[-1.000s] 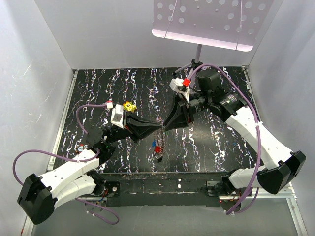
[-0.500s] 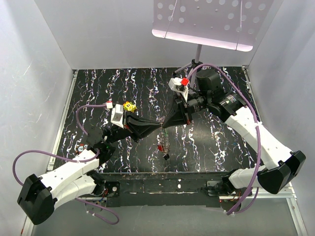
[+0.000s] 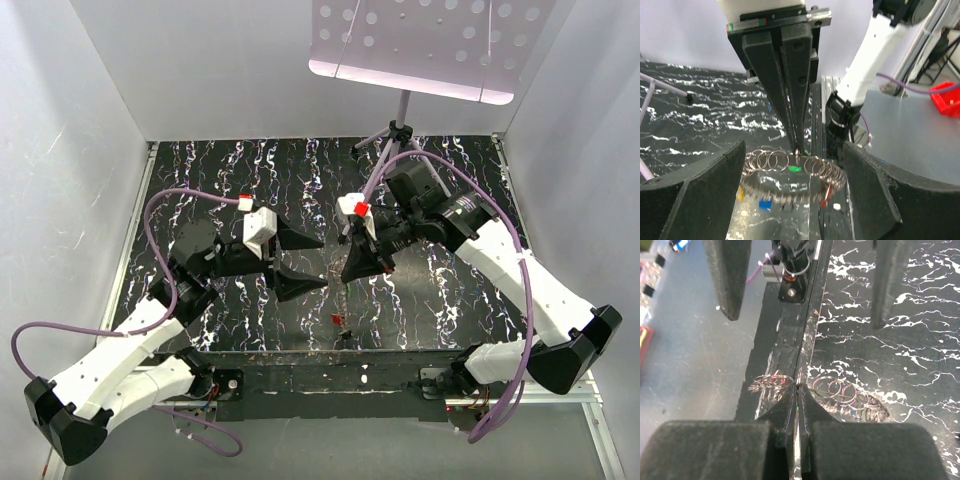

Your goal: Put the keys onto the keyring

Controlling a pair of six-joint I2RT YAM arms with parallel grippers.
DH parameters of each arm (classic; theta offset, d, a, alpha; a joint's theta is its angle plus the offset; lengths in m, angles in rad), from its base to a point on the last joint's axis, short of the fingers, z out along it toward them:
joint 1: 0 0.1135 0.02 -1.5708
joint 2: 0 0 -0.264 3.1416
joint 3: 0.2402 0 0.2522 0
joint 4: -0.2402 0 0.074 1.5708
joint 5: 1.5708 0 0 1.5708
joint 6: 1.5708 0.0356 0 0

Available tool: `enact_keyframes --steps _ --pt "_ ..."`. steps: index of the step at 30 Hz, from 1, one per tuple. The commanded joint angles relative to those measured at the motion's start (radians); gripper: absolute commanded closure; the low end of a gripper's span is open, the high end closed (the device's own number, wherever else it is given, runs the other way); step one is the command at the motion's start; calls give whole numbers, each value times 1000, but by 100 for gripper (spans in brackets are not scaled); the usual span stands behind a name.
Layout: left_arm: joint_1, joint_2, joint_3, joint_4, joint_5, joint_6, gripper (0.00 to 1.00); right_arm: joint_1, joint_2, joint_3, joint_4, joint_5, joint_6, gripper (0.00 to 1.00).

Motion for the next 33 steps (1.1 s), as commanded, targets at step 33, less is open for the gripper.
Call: enact_keyframes --steps 33 --pt "-65 215 101 -125 74 123 60 14 34 119 -86 109 -51 99"
